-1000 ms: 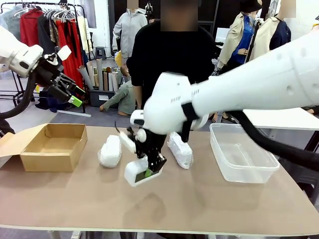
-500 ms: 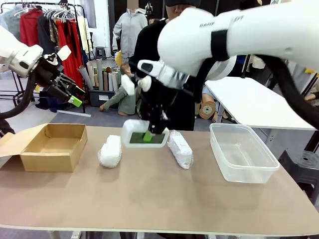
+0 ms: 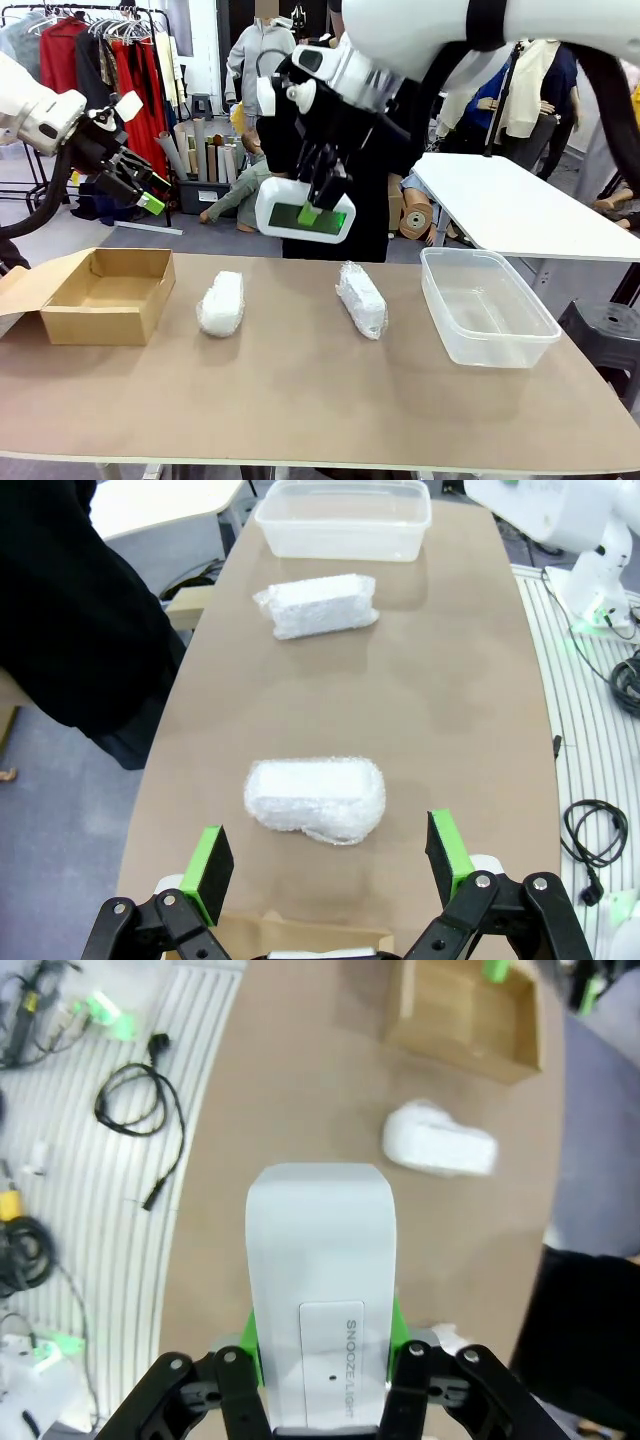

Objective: Separate and place wrapped and unwrapped clocks.
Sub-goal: Pick up the Digital clock indicated by the person.

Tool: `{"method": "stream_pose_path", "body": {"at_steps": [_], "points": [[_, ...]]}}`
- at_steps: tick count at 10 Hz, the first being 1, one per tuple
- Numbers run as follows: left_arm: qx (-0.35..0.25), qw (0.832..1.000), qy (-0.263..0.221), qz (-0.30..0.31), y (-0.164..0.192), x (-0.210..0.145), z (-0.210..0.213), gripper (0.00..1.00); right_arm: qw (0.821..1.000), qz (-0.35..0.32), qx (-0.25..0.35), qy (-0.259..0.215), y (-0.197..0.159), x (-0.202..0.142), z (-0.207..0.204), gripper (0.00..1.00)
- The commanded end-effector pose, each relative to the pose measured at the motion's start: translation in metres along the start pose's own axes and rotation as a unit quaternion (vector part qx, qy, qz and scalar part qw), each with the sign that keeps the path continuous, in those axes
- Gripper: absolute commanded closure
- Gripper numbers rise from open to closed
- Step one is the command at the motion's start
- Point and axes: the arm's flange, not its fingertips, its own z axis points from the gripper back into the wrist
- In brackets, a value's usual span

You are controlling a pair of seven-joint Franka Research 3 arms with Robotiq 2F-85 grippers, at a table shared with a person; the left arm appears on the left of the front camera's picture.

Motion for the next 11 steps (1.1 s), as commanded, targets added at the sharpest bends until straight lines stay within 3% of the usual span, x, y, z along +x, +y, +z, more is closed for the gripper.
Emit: {"method": "stream_pose_path", "body": {"at_steps": [1, 7, 11], "points": [[0.002, 1.000, -0.002, 0.003, 0.000, 0.002, 0.002, 0.00, 0.999, -0.025, -0.013, 0.020, -0.016, 0.013, 0.022, 1.00], [0.002, 1.000, -0.002, 0.003, 0.000, 0.002, 0.002, 0.00, 0.997, -0.019, -0.068, 0.003, -0.024, 0.025, 0.060, 1.00], [0.002, 1.000, -0.002, 0.003, 0.000, 0.002, 0.002, 0.00, 0.999, -0.008, -0.054, -0.005, -0.023, 0.020, 0.059, 1.00]]}}
